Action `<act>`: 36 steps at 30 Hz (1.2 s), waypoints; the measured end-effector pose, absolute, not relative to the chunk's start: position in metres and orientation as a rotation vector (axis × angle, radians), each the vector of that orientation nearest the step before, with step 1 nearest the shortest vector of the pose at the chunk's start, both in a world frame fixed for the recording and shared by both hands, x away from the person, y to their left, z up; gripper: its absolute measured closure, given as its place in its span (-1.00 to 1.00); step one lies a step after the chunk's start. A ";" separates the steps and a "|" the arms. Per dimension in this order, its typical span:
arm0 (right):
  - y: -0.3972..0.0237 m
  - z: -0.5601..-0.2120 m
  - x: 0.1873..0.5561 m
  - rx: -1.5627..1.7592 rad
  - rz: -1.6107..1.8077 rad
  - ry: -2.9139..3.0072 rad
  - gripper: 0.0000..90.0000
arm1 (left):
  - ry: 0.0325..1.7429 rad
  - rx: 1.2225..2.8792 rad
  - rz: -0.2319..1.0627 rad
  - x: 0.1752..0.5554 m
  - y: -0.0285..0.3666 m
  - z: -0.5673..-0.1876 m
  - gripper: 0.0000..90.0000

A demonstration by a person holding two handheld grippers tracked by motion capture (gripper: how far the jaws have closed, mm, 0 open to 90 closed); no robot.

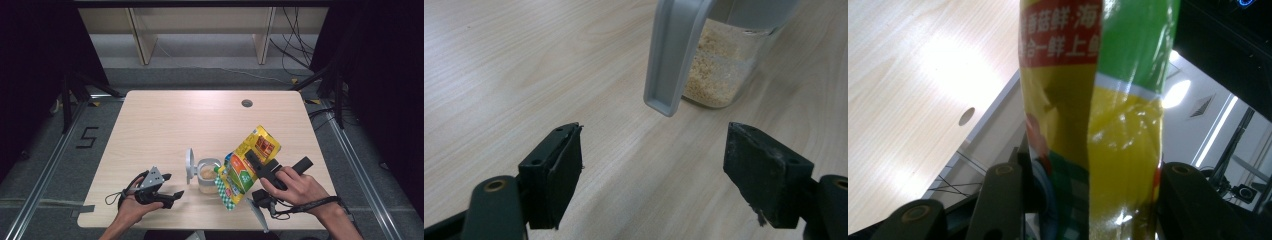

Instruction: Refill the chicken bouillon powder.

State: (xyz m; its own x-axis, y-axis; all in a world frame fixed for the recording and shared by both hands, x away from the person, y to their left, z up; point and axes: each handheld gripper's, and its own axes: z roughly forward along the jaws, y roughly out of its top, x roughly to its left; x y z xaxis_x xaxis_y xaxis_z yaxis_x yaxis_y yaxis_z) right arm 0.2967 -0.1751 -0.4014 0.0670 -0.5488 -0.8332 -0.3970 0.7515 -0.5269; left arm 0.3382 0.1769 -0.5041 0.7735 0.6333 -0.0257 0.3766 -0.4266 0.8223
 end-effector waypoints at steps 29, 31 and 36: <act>-0.174 -0.405 0.300 -0.793 -0.126 1.579 0.38 | 0.759 2.055 0.355 0.337 0.176 -0.504 -0.48; -0.173 -0.404 0.300 -0.795 -0.131 1.575 0.38 | 0.762 2.043 0.349 0.337 0.175 -0.505 -0.48; -0.172 -0.403 0.299 -0.802 -0.125 1.565 0.39 | 0.757 2.052 0.353 0.337 0.176 -0.504 -0.48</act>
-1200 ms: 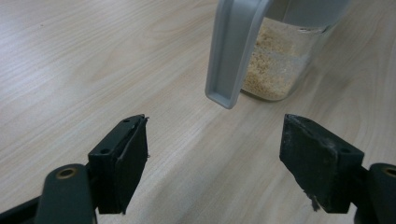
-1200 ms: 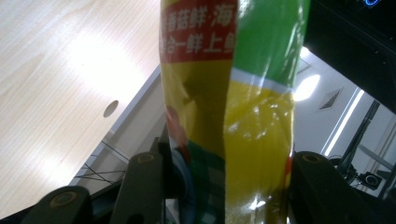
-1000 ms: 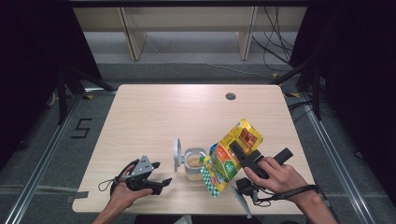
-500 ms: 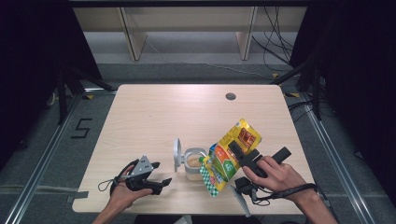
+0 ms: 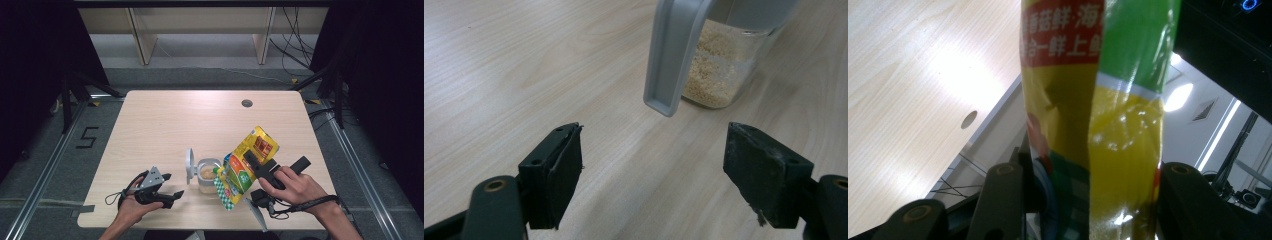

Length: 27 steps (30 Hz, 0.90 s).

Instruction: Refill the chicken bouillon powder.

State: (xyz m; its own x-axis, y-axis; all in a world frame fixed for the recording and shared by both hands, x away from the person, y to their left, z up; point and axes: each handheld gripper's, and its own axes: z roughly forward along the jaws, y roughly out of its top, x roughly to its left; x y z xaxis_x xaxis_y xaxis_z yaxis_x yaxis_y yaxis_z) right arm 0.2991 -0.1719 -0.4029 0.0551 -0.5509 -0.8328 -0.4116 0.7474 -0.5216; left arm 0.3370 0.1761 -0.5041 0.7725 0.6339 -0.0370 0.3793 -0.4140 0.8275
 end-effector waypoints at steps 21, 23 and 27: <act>-0.174 -0.402 0.295 -0.800 -0.121 1.551 0.40 | 0.753 2.061 0.362 0.338 0.177 -0.504 -0.48; -0.174 -0.401 0.295 -0.796 -0.126 1.554 0.41 | 0.759 2.057 0.354 0.338 0.176 -0.504 -0.48; -0.175 -0.399 0.295 -0.792 -0.125 1.545 0.41 | 0.751 2.070 0.361 0.338 0.177 -0.504 -0.48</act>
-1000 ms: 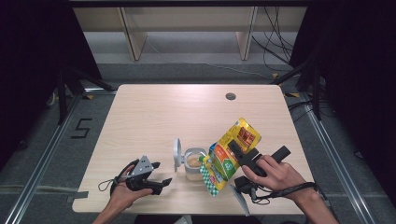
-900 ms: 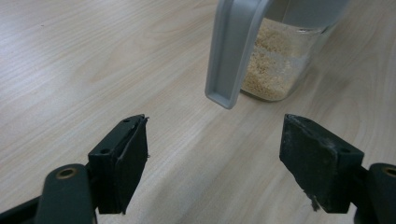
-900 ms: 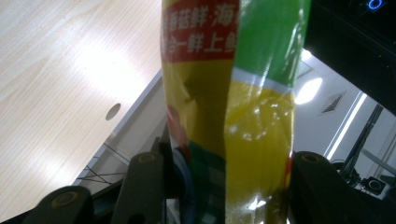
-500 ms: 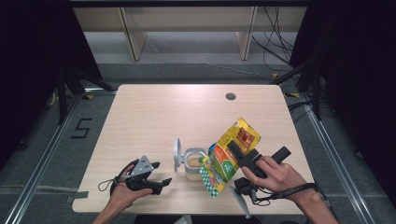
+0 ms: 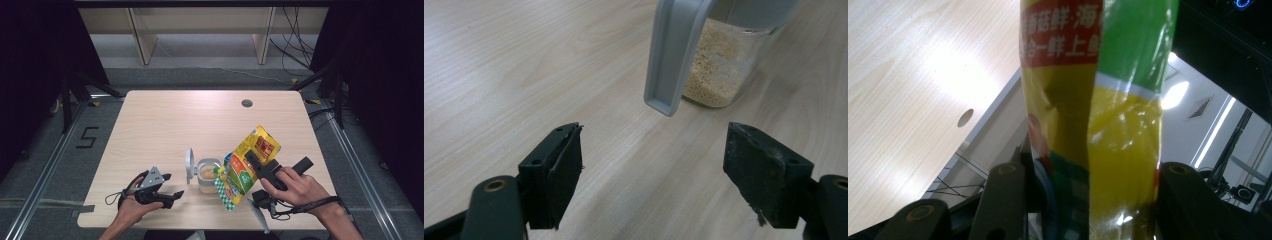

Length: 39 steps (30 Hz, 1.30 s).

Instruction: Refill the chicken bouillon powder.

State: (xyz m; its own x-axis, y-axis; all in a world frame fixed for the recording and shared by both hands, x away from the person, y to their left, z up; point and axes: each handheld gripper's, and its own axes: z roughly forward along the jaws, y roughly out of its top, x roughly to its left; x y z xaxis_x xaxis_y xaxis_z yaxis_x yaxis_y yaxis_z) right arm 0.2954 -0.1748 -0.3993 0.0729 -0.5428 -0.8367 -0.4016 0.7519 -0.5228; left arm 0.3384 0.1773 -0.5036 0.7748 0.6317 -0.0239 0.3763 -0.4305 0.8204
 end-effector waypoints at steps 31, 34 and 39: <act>-0.182 -0.409 0.296 -0.710 -0.070 1.630 0.42 | 0.776 2.041 0.353 0.337 0.176 -0.504 -0.48; -0.185 -0.415 0.297 -0.707 -0.016 1.586 0.43 | 0.763 2.056 0.355 0.338 0.177 -0.504 -0.48; -0.189 -0.423 0.300 -0.655 0.019 1.622 0.44 | 0.767 2.054 0.360 0.337 0.177 -0.503 -0.48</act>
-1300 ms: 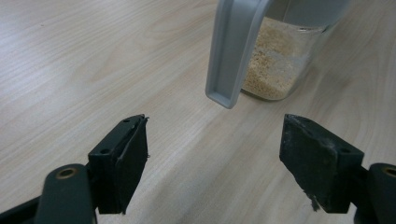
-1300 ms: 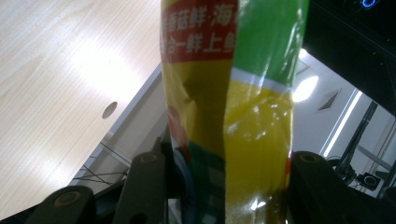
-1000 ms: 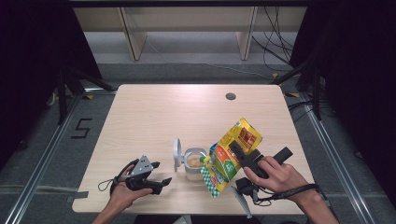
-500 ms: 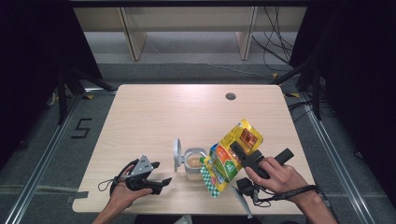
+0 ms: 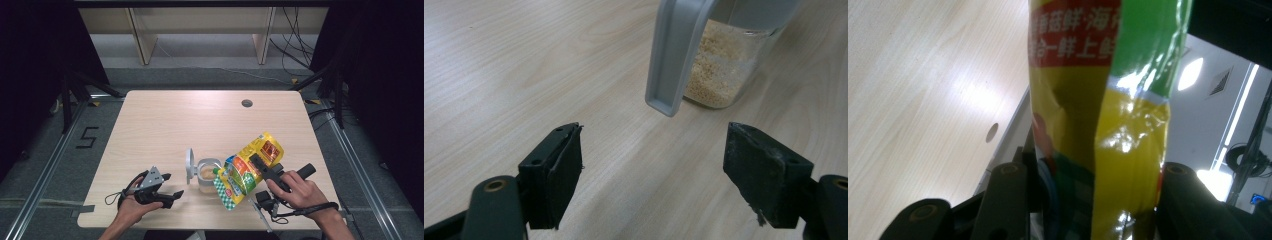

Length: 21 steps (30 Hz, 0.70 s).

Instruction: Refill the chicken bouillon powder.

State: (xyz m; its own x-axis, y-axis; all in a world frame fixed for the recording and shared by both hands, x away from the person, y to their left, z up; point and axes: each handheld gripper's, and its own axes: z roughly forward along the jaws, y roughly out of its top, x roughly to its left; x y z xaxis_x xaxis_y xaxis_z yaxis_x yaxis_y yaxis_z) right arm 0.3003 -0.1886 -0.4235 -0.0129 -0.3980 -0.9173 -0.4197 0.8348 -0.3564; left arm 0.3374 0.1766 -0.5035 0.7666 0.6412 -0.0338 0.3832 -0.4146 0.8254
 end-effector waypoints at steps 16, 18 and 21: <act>-0.188 -0.434 0.309 -0.663 0.014 1.651 0.44 | 0.780 2.042 0.341 0.337 0.177 -0.503 -0.48; -0.189 -0.435 0.309 -0.660 0.010 1.650 0.44 | 0.767 2.040 0.358 0.338 0.178 -0.503 -0.48; -0.188 -0.437 0.310 -0.674 0.002 1.652 0.44 | 0.770 2.036 0.354 0.338 0.178 -0.503 -0.48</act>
